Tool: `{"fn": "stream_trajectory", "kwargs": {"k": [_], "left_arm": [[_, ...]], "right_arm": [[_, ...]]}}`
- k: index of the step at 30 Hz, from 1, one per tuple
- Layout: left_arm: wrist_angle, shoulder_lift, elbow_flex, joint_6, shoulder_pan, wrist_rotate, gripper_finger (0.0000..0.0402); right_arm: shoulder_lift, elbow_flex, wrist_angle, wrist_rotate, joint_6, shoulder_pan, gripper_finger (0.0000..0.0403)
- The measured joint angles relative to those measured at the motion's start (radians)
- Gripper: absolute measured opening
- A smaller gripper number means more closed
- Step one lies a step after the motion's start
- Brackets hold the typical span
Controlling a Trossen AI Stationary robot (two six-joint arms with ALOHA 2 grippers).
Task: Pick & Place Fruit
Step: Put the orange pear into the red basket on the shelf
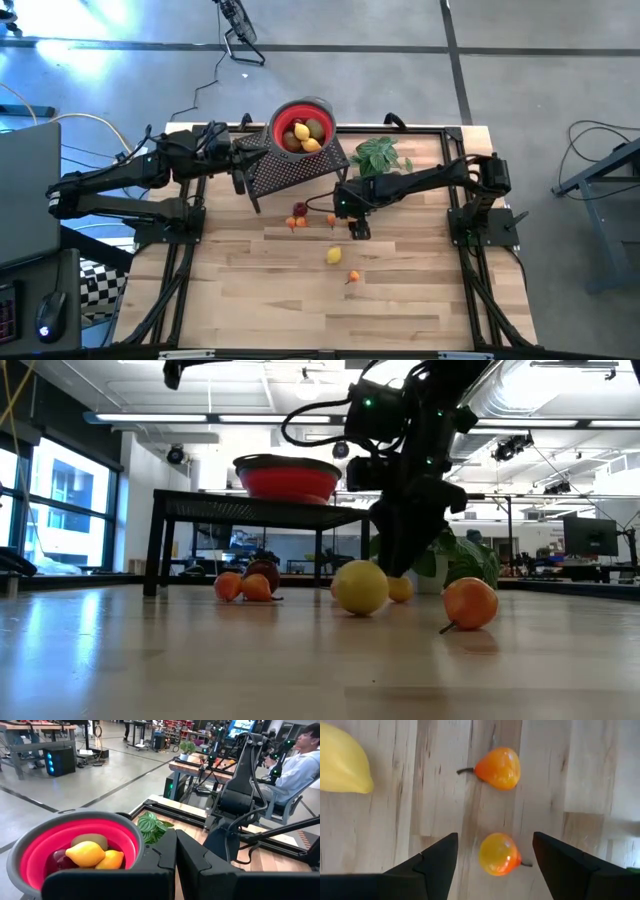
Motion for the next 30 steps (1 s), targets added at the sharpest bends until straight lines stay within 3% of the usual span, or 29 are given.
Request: {"fn": "stream_trajectory", "kwargs": {"k": [13,30], "left_arm": [[-0.038,0.000,0.000,0.000,0.000,0.000,0.0000],[-0.038,0.000,0.000,-0.003,0.000,-0.002,0.0000]], "right_arm": [[0.000,-0.092,0.117,0.028,-0.048,0.000,0.0250],[0.000,-0.098,0.113,0.025,-0.053,0.000,0.0234]]}}
